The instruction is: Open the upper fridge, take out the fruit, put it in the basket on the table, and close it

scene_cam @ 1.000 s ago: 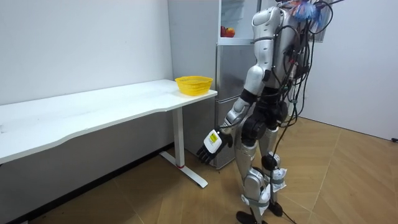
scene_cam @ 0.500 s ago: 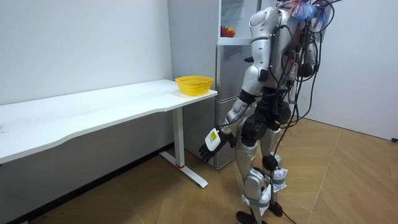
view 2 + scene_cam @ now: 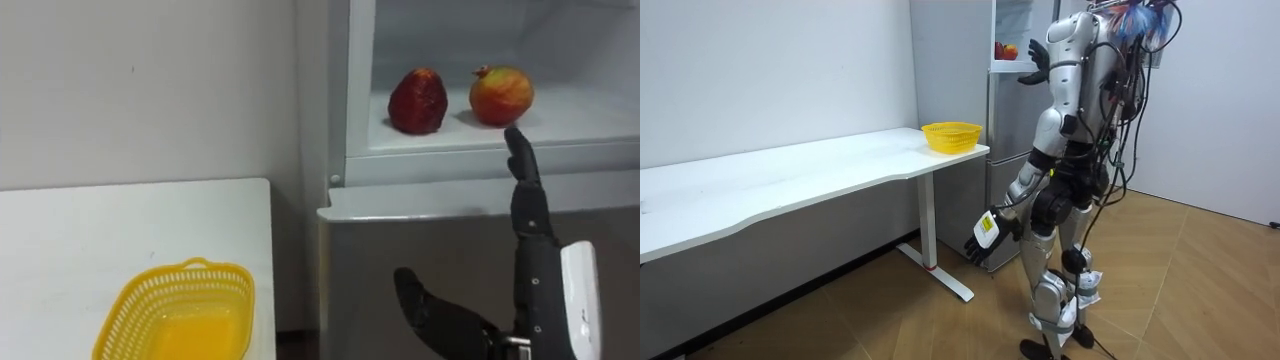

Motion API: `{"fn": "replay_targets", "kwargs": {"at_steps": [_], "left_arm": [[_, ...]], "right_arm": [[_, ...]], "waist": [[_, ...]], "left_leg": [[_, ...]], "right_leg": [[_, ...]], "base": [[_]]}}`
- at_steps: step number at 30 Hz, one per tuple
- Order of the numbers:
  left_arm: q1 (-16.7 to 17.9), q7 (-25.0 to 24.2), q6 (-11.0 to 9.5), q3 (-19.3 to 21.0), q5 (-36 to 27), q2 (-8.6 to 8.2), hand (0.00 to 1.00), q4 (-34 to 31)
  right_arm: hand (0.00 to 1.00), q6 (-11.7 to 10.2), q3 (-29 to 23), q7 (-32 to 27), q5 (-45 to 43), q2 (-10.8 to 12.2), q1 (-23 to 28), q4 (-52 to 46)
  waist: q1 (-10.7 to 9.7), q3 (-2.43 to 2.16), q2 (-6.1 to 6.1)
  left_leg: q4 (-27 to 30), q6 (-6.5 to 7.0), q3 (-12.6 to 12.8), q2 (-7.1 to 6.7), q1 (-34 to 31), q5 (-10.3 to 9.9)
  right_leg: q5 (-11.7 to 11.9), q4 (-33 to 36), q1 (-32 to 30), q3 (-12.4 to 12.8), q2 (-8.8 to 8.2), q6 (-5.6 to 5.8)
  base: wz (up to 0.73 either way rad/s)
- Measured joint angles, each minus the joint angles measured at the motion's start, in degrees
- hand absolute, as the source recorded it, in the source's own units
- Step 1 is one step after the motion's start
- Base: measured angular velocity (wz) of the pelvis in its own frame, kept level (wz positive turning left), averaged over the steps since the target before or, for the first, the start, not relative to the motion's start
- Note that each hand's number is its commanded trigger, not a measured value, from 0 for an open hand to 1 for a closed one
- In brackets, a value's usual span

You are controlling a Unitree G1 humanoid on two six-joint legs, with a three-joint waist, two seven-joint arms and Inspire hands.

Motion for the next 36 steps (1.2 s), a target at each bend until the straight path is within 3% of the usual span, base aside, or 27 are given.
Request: {"fn": "replay_targets", "kwargs": {"at_steps": [4, 6, 9, 16, 18, 21, 29, 32, 34, 36], "left_arm": [[-0.23, -0.04, 0.12, 0.28, 0.17, 0.33, 0.0, 1.18], [0.0, 0.14, 0.5, 1.82, 1.35, 0.59, 0.0, 1.35], [1.1, 0.55, 1.6, 2.92, 1.37, 0.86, 0.0, 1.25], [2.46, 0.4, 2.54, 3.15, 3.59, 0.75, 0.0, -0.81], [2.5, 0.36, 2.54, 3.32, 3.63, 0.76, 0.0, -0.8], [2.72, 0.32, 2.75, 3.44, 3.64, 0.76, 0.0, -0.8], [2.93, 0.25, 3.88, 3.41, 4.88, 0.61, 0.0, -0.81], [2.59, -0.38, 4.68, 3.6, 6.11, 0.57, 0.0, -0.92], [2.52, -1.44, 5.45, 4.32, 7.69, 0.56, 0.0, -2.66], [2.76, -2.67, 5.94, 5.45, 8.0, 0.49, 0.0, -3.82]], "right_arm": [[0.0, 0.06, -1.02, -1.73, -0.12, -1.89, -5.93, 0.21], [0.0, 0.07, -4.24, -2.48, 0.97, -2.29, -8.88, 0.28], [0.0, 0.04, -7.21, -4.73, 2.49, -2.95, -11.38, 0.31], [0.0, -0.06, -9.66, -5.57, 6.66, -3.64, -17.34, 3.68], [0.0, 0.07, -10.13, -5.6, 8.67, -6.05, -20.0, 7.32], [0.0, 0.28, -11.24, -5.61, 9.62, -7.62, -21.52, 9.64], [0.0, 0.64, -11.56, -5.99, 9.54, -7.65, -21.69, 10.23], [0.0, 0.66, -11.54, -5.87, 9.09, -7.72, -22.34, 11.72], [0.0, 1.48, -11.59, -5.17, 9.1, -8.0, -23.5, 13.73], [0.0, 3.02, -11.61, -3.85, 9.42, -9.66, -25.2, 15.88]], "waist": [[-0.12, 0.08, -0.7], [0.01, -0.05, -1.73], [-0.1, -0.21, -2.24], [0.13, 0.14, -2.17], [0.1, 0.31, -2.0], [0.07, 0.35, -2.07], [0.22, 0.32, -2.58], [1.19, 0.27, -2.78], [1.27, 0.1, -3.04], [1.49, 0.0, -3.16]], "left_leg": [[0.01, -0.01, -0.66, -0.08, -0.13, 0.06], [0.47, -0.06, -1.24, -0.02, -0.05, 0.09], [0.66, -0.07, -1.93, -0.17, 0.09, 0.08], [1.06, -0.06, -2.82, -0.21, 0.14, 0.09], [1.36, -0.07, -3.23, -0.19, 0.11, 0.08], [1.3, -0.13, -3.98, -0.14, -0.05, 0.1], [1.83, -0.28, -4.34, -0.1, -0.24, 0.2], [1.88, -0.26, -4.38, -0.14, -0.53, 0.2], [1.88, -0.25, -4.78, -0.16, -0.93, 0.21], [1.92, -0.22, -5.01, -0.17, -0.96, 0.24]], "right_leg": [[0.0, 0.0, 0.15, -1.57, -0.17, 0.0], [0.0, -0.45, 0.8, -2.43, -0.15, 0.0], [0.14, -1.96, 2.12, -3.58, -0.24, 0.1], [0.14, -1.91, 2.63, -3.7, -0.33, 0.11], [0.14, -1.89, 2.9, -4.09, -0.36, 0.11], [0.14, -1.81, 3.09, -4.87, -0.37, 0.11], [0.15, -1.79, 3.1, -5.38, -0.42, 0.1], [0.17, -1.79, 2.98, -5.95, -0.51, 0.06], [0.17, -1.77, 2.89, -7.02, -0.73, 0.06], [0.17, -1.78, 2.99, -7.95, -0.72, 0.06]], "base": [[0.1], [0.18], [0.17], [0.07], [0.08], [0.11], [0.02], [0.02], [0.11], [0.09]]}}
